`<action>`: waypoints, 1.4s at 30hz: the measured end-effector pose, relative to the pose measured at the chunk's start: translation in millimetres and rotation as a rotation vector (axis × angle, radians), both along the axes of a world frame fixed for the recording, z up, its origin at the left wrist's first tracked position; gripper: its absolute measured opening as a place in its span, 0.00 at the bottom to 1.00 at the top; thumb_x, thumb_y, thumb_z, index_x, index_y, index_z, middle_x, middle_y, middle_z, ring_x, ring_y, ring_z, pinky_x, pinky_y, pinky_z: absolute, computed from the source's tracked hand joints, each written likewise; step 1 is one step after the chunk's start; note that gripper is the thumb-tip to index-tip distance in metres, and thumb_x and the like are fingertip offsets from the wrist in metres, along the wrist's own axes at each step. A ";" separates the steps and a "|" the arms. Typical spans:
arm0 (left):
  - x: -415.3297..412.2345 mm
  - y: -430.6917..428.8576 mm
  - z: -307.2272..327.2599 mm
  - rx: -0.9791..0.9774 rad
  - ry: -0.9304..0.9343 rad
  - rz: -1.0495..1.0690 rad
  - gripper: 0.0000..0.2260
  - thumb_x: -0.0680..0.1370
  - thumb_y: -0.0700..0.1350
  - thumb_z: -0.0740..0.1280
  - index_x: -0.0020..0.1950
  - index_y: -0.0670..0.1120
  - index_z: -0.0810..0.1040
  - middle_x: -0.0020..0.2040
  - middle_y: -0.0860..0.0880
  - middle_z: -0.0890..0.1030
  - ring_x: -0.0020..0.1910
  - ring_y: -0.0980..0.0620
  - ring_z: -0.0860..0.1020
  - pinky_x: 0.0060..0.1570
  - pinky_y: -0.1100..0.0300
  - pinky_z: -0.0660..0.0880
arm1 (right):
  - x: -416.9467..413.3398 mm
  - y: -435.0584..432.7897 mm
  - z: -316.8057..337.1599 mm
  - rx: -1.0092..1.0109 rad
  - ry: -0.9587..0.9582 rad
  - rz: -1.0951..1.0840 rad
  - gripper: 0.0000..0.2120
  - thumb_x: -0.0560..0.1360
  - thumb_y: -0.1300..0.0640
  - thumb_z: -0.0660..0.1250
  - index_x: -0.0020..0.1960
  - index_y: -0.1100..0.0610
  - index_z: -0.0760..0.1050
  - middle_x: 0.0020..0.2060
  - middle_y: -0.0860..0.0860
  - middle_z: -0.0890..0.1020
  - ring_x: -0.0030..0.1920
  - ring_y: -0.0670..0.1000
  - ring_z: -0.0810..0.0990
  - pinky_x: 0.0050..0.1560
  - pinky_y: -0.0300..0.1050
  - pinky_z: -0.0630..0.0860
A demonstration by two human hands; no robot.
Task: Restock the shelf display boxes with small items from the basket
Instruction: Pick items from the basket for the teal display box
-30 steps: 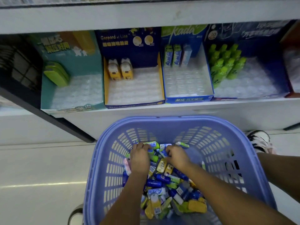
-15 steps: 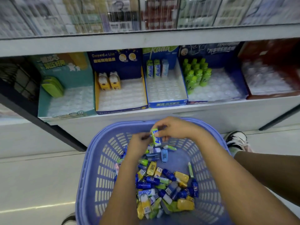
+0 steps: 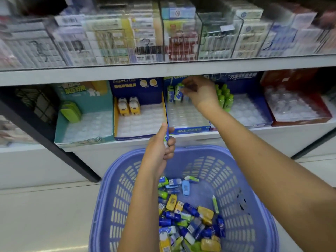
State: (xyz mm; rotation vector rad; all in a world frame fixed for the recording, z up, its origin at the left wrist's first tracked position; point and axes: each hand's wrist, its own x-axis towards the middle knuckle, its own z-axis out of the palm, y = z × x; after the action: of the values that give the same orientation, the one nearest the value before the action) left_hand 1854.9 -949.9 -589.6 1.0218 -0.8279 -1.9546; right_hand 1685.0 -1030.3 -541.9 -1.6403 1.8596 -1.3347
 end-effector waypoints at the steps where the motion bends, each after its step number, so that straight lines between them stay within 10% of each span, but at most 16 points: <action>1: 1.5 -0.8 0.8 -0.002 -0.007 0.011 0.16 0.81 0.56 0.56 0.49 0.45 0.74 0.26 0.54 0.65 0.21 0.59 0.58 0.18 0.68 0.54 | 2.1 -8.4 -1.5 0.017 0.035 0.010 0.10 0.72 0.63 0.70 0.53 0.64 0.78 0.48 0.58 0.82 0.46 0.50 0.78 0.50 0.40 0.75; 19: 7.6 -14.6 -3.9 0.010 0.122 0.072 0.17 0.82 0.48 0.54 0.52 0.42 0.80 0.30 0.51 0.71 0.21 0.59 0.58 0.17 0.68 0.55 | 7.1 -31.2 -16.0 0.152 0.539 0.131 0.11 0.75 0.59 0.67 0.56 0.61 0.80 0.57 0.59 0.76 0.58 0.58 0.74 0.56 0.44 0.71; 25: 0.1 -10.3 4.5 -0.027 0.089 0.092 0.16 0.83 0.49 0.55 0.50 0.42 0.78 0.31 0.51 0.73 0.22 0.59 0.59 0.19 0.68 0.54 | 18.1 31.5 3.4 0.408 -0.142 0.469 0.09 0.70 0.55 0.73 0.49 0.53 0.79 0.41 0.49 0.82 0.36 0.42 0.78 0.37 0.36 0.73; 28: -4.8 -7.9 6.5 -0.078 0.032 0.092 0.16 0.83 0.50 0.55 0.47 0.43 0.76 0.31 0.50 0.74 0.22 0.58 0.60 0.20 0.67 0.55 | 16.6 57.2 3.6 0.415 -0.168 0.598 0.05 0.70 0.61 0.73 0.44 0.53 0.81 0.37 0.46 0.84 0.37 0.40 0.80 0.41 0.32 0.76; 32: -15.8 -6.9 9.7 -0.208 -0.177 0.164 0.13 0.82 0.50 0.56 0.47 0.46 0.77 0.41 0.47 0.81 0.29 0.55 0.74 0.26 0.65 0.71 | 5.8 50.0 6.4 0.258 -0.269 0.412 0.07 0.68 0.63 0.74 0.42 0.54 0.79 0.35 0.48 0.83 0.36 0.41 0.80 0.45 0.33 0.77; 34: -19.4 -6.2 6.3 -0.384 -0.365 0.161 0.10 0.82 0.50 0.57 0.56 0.50 0.77 0.55 0.47 0.81 0.47 0.55 0.80 0.46 0.63 0.77 | -5.1 37.7 6.6 0.182 -0.306 0.246 0.06 0.69 0.63 0.73 0.43 0.55 0.78 0.37 0.51 0.81 0.37 0.43 0.79 0.44 0.33 0.76; 38: -26.7 -2.2 -5.8 -0.829 -0.851 -0.118 0.19 0.82 0.49 0.57 0.73 0.50 0.65 0.73 0.53 0.67 0.72 0.58 0.62 0.67 0.65 0.60 | -21.9 10.8 1.4 0.078 -0.040 0.028 0.09 0.71 0.62 0.72 0.50 0.61 0.77 0.40 0.49 0.80 0.40 0.45 0.78 0.39 0.27 0.71; 42: -32.7 -0.5 -12.9 -0.959 -1.072 -0.246 0.23 0.82 0.45 0.58 0.76 0.46 0.59 0.77 0.50 0.59 0.76 0.54 0.52 0.72 0.64 0.49 | -20.8 -10.7 -10.8 0.076 0.135 0.028 0.08 0.73 0.63 0.70 0.52 0.61 0.78 0.45 0.54 0.81 0.44 0.48 0.78 0.44 0.30 0.70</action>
State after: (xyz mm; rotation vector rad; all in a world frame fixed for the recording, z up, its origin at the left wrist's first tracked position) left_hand 1822.2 -950.4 -602.5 1.3021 -2.2465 -0.7644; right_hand 1664.3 -1041.0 -552.7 -1.7497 1.9301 -1.1531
